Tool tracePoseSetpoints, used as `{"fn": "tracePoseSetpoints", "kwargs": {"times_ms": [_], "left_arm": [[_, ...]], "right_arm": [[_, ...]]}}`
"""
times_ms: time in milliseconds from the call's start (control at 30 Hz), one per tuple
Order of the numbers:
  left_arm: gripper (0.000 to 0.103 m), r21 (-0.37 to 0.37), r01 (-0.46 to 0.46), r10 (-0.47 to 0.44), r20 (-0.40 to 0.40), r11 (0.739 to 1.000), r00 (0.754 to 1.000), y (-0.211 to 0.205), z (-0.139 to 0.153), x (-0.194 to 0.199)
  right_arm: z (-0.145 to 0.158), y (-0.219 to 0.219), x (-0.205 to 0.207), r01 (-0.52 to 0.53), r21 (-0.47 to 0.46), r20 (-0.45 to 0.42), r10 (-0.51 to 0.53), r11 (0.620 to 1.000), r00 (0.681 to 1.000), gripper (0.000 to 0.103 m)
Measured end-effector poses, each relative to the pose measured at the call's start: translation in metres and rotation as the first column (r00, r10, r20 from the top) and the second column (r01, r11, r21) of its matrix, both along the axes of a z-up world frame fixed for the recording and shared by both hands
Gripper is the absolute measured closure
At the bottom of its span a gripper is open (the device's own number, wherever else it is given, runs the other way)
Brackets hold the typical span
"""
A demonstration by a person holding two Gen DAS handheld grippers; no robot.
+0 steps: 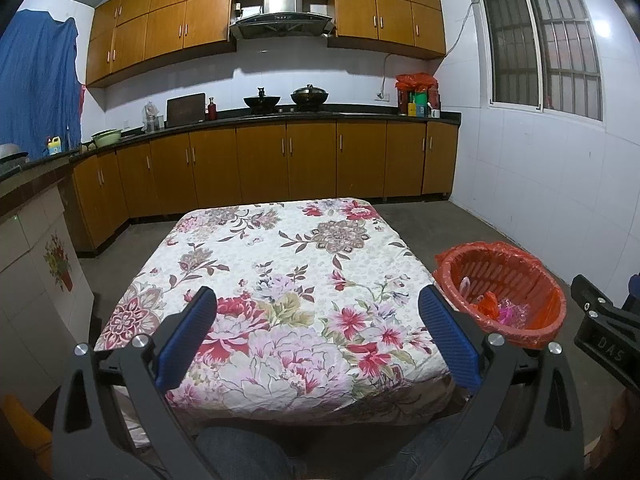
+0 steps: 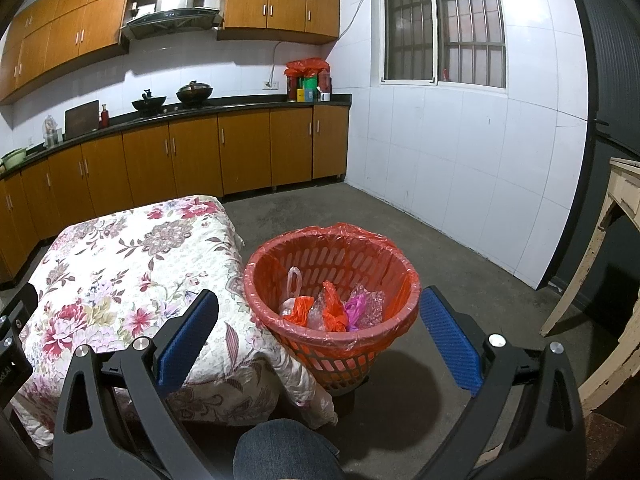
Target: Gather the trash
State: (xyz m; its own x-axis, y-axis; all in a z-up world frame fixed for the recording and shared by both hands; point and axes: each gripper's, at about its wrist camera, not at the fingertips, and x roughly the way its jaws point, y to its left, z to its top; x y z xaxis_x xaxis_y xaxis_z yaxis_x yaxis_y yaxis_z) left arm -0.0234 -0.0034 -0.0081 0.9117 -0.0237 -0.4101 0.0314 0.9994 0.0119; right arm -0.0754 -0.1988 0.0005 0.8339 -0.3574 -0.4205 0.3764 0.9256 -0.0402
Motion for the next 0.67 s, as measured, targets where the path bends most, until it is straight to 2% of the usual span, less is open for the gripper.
{"fn": "tracePoseSetpoints", "kwargs": {"times_ms": [667], "left_arm": [[0.004, -0.003, 0.003, -0.003, -0.023, 1.0, 1.0, -0.0005, -0.0035, 0.0023]], "right_arm": [[-0.0025, 0.0001, -0.0011, 0.0, 0.002, -0.003, 0.0, 1.0, 1.0, 0.003]]}}
